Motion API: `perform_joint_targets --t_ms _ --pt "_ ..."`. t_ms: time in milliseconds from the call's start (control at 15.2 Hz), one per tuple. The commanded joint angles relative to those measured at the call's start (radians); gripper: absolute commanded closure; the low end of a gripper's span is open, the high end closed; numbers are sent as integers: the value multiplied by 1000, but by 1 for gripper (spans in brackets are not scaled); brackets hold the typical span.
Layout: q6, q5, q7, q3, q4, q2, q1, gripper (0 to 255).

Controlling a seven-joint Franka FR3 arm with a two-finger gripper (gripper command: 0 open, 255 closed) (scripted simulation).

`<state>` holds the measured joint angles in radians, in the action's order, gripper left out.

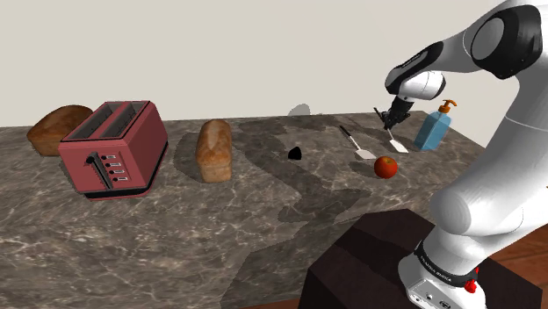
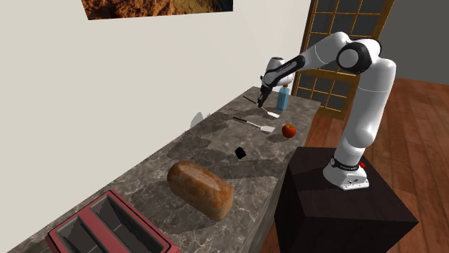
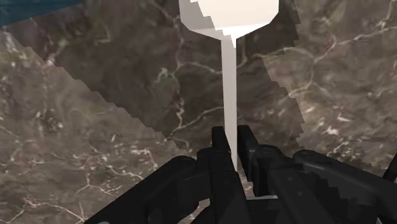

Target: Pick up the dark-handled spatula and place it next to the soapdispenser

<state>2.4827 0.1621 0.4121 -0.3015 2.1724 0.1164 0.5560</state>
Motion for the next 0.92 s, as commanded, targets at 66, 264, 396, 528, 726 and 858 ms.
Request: perform_joint_targets --t_ms 66,264,396,528,726,858 --pt "33 17 11 4 11 24 1 255" --pt "33 17 11 4 11 24 1 255" --pt "33 17 11 4 11 24 1 255" --pt "33 17 11 4 11 24 1 255" --pt "33 17 11 4 11 24 1 0" --pt "33 17 11 4 11 24 1 0"
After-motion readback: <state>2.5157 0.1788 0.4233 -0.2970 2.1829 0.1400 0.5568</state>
